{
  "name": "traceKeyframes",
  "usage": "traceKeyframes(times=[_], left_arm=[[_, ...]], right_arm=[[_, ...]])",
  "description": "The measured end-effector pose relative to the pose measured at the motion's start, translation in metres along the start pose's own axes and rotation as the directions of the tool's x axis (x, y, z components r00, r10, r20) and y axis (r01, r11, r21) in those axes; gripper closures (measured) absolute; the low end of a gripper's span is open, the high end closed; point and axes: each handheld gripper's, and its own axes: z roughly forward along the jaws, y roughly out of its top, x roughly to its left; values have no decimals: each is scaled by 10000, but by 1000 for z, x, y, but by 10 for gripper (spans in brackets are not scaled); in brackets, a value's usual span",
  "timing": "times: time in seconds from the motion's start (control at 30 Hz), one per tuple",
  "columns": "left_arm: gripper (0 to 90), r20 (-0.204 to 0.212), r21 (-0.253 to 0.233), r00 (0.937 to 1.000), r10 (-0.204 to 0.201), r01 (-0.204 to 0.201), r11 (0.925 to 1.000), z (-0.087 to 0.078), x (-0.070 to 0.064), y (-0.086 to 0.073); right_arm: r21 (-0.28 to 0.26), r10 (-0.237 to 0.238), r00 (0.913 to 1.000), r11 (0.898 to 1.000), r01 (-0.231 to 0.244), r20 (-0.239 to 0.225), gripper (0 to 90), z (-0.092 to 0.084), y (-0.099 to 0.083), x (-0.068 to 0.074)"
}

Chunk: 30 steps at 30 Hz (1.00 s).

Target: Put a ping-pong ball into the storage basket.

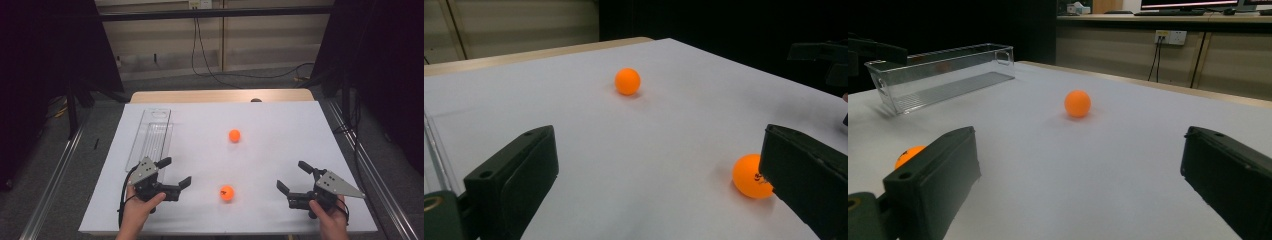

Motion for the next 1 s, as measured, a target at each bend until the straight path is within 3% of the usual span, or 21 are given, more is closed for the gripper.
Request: traceKeyframes(times=[1.0], left_arm=[[28, 459, 324, 9989, 57, -71, 9994, 17, -15, 1]], right_arm=[[6, -31, 9999, 10000, 31, -100, 22, 0, 0, 0]])
